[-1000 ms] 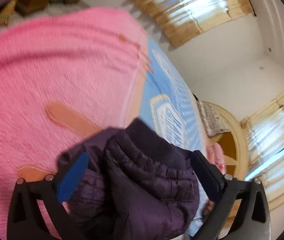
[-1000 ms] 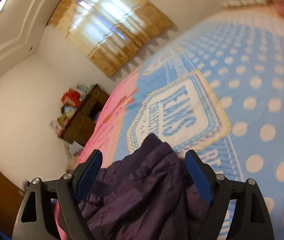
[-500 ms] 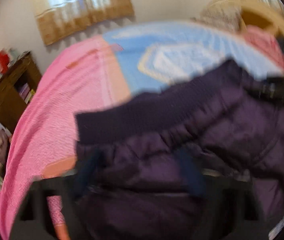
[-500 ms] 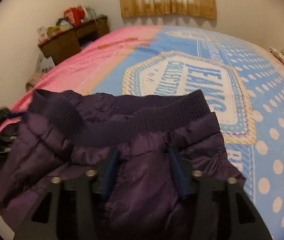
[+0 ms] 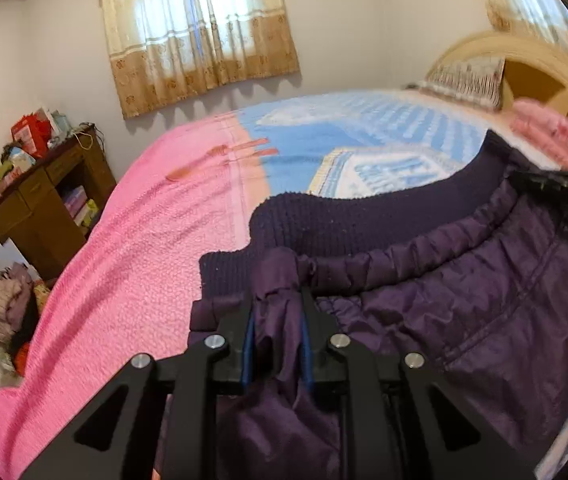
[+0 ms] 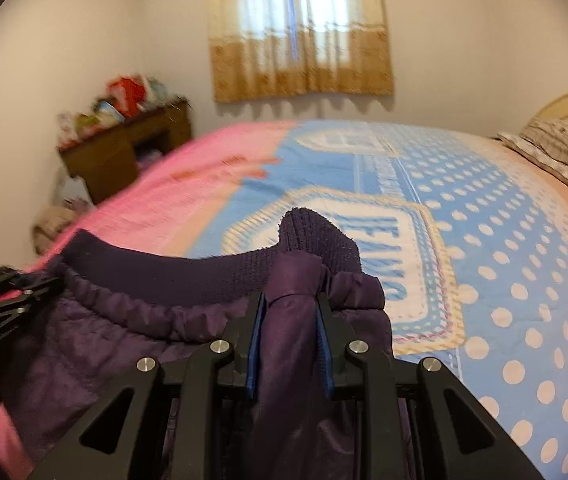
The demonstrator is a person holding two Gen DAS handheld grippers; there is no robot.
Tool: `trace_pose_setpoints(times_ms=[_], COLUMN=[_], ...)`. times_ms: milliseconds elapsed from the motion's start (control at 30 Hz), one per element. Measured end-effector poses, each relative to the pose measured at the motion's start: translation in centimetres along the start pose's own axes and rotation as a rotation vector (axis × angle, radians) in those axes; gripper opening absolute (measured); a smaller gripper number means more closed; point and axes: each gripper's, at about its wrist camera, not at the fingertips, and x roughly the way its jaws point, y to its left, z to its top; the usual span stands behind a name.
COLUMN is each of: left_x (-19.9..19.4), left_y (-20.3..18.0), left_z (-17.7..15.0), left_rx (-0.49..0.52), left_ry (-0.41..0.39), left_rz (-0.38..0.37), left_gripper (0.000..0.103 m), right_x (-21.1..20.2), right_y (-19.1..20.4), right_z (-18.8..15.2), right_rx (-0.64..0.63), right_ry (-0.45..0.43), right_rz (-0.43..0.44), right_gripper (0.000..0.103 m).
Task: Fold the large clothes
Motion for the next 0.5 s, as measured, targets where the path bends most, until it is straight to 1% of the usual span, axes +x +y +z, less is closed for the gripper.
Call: trace_pose_setpoints(times_ms=[33, 67, 100, 133, 233, 400, 500], left_x=[1.3, 2.3, 3.2, 3.9, 4.2, 4.6, 4.8], left_y=[-0.4, -0.4, -0.6, -0.9, -1.2, -1.0, -1.0], left_z=[-0.2, -0.5, -0.7, -1.1, -1.9, -2.4, -2.5], left_rx=[0.018, 0.017, 0.022, 0.035, 0.034, 0.027, 0.027], left_ry=[0.031, 0.049, 0.061, 0.075, 0.072, 0.111, 0.117], left_rz=[0.028, 0.037, 0.044, 0.055, 0.075, 0.056, 0.064], left_gripper=[0.022, 0.023, 0.027, 0.029, 0.033, 0.035, 0.038], right_x=[1.7, 2.8, 3.9, 4.5, 5.3, 6.9, 7.6], right_y=[-0.4, -0.7, -1.0, -1.3, -1.2, -1.0, -1.0], right_z=[-0.6, -1.2, -2.0, -2.4, -3.2, -3.6, -3.8], right_rx=[0.01, 0.018, 0.03, 0.036, 0.023, 0.001, -0.013], right_ry=[0.042, 0.074, 0.104, 0.116, 0.138, 0.195, 0.21], right_rz=[-0.012, -0.019, -0.025, -0.024, -0.039, -0.056, -0.068], right_gripper=[0.024, 0.024, 0.025, 0.025, 0.026, 0.027, 0.027])
